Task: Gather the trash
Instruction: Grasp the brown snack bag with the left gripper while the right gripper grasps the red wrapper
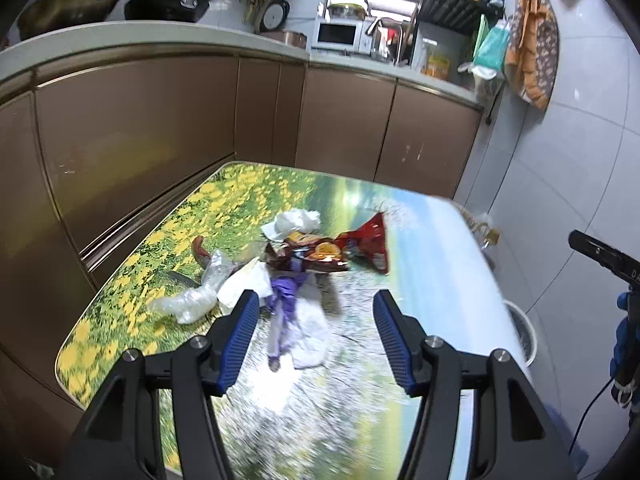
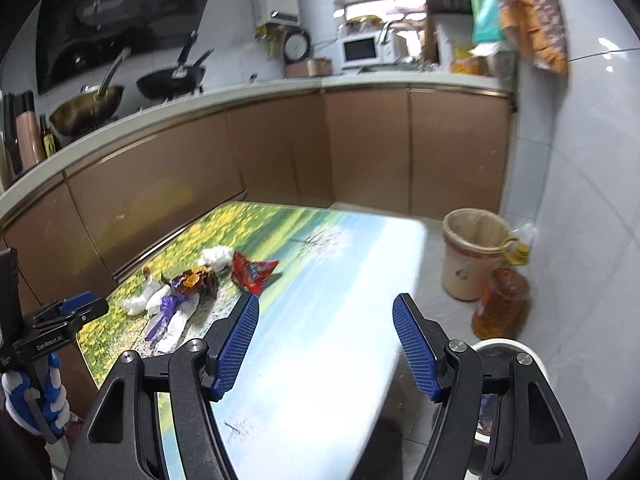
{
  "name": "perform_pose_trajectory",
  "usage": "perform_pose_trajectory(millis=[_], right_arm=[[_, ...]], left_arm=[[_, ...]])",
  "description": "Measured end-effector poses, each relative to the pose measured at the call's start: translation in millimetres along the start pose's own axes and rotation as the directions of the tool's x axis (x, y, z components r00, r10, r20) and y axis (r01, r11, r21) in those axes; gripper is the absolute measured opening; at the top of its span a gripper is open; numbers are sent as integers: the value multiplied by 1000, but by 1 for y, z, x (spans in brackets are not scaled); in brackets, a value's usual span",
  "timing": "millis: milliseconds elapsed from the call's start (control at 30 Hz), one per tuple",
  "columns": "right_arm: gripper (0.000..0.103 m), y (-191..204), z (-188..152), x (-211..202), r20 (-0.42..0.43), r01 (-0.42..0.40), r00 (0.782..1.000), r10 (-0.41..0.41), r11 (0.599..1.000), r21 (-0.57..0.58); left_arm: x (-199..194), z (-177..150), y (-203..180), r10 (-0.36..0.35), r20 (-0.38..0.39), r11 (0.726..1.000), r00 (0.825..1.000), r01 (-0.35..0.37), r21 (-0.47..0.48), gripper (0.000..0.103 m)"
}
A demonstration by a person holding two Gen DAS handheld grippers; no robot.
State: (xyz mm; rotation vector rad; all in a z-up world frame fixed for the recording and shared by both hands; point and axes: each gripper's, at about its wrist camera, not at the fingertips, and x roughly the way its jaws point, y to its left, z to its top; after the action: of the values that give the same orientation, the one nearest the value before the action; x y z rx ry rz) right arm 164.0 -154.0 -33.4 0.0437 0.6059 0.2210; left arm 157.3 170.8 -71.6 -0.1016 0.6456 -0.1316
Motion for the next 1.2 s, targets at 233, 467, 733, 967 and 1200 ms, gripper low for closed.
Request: perform_pose_trajectory(millis=[233,467,733,967,1200], right_arm=[[69,30,9,74,-91,-76,993,70,995,-61],[69,50,12,128,-161,-139,979,127,988,-64],[69,73,19,173,-215,-195,961,174,977,-82],[69,99,35,214,-214,-219,958,191,968,-118],[64,114,39,248,-236,-217,956,173,961,-172]], left_arm=[[52,14,8,-71,-93,994,993,78,78,57],[98,23,-20,-45,-142,957,989,83,277,57],[135,21,-36,60,-128,874,990,10,485,57],[144,22,-30,67,-118,858,991,3,514,57],[156,28,-26,39,-141,867,989,36,498,57]])
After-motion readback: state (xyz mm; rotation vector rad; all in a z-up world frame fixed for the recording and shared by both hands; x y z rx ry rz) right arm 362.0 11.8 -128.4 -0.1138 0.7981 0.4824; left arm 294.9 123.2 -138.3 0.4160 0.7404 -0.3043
